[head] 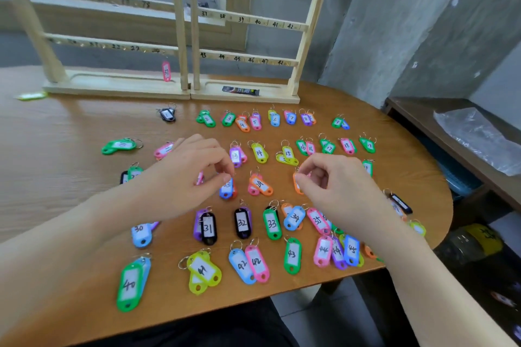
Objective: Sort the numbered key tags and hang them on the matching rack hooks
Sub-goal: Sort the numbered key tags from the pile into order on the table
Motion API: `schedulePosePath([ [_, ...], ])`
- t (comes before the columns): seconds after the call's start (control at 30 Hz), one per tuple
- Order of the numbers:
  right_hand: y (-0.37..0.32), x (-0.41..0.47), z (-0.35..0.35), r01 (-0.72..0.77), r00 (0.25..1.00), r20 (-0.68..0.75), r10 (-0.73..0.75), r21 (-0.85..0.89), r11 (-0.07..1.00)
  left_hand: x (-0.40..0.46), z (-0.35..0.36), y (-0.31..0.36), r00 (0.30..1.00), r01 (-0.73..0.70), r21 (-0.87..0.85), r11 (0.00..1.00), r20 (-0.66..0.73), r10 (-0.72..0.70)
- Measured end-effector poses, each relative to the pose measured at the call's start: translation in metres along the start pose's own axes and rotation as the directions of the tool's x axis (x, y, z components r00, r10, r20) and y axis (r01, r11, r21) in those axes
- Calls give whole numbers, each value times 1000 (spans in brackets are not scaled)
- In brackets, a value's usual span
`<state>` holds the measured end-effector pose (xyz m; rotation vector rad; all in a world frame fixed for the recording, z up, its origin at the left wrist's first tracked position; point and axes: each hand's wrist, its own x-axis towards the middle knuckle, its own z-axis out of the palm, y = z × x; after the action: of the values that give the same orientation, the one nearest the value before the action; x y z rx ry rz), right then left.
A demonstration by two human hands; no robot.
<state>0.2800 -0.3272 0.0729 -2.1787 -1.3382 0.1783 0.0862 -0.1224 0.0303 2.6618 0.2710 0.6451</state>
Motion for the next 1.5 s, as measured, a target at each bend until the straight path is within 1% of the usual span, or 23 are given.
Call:
schedulePosePath([
  [0.1, -33, 26, 14, 90, 995, 37, -89, -15, 996, -24, -19, -23, 997, 65, 32, 997, -41, -64],
  [0.17, -57, 44, 27, 148, 986, 80, -145, -25, 989, -48, -33, -43, 986, 149, 54, 987, -77, -145],
  [0.23, -84, 60, 44, 208, 970, 137, -203, -23, 978, -75, -50, -65, 960, 259, 51, 964, -125, -251],
  [0.33, -128, 81, 74, 311, 928, 211, -307, 11, 950, -115, -78, -98, 896, 409, 12, 912, -193, -400],
  [0.43, -168, 102, 108, 362, 887, 282, -367, 72, 930, -148, -100, -132, 800, 559, -12, 829, -258, -542],
  [0.53, -199, 129, 145, 387, 851, 344, -398, 103, 916, -165, -120, -171, 659, 667, -73, 741, -406, -633],
  [0.57, -208, 138, 157, 394, 844, 350, -407, 111, 912, -167, -127, -184, 618, 694, -82, 715, -441, -650],
  [0.73, -247, 182, 220, 432, 821, 361, -443, 116, 895, -163, -152, -241, 460, 809, -63, 585, -550, -697],
  [0.8, -263, 202, 238, 441, 817, 356, -454, 121, 889, -158, -160, -253, 392, 854, -77, 514, -555, -734],
  [0.87, -277, 224, 254, 466, 808, 353, -471, 106, 879, -154, -165, -263, 349, 879, -81, 470, -562, -750],
  [0.97, -296, 256, 275, 531, 792, 319, -520, 62, 845, -155, -165, -268, 348, 880, -63, 470, -589, -730],
  [1.03, -309, 272, 286, 564, 777, 320, -543, 31, 825, -157, -164, -268, 356, 867, -79, 493, -593, -722],
  [1.17, -325, 289, 313, 612, 760, 356, -544, -109, 783, -155, -167, -265, 387, 857, -76, 510, -560, -733],
  [1.27, -323, 289, 332, 630, 761, 366, -536, -216, 746, -155, -164, -265, 384, 856, -78, 510, -565, -731],
  [1.37, -324, 288, 337, 627, 770, 327, -548, -229, 744, -155, -162, -267, 371, 863, -74, 500, -579, -726],
  [1.5, -324, 290, 334, 619, 774, 345, -531, -232, 751, -155, -161, -269, 367, 860, -89, 502, -575, -731],
])
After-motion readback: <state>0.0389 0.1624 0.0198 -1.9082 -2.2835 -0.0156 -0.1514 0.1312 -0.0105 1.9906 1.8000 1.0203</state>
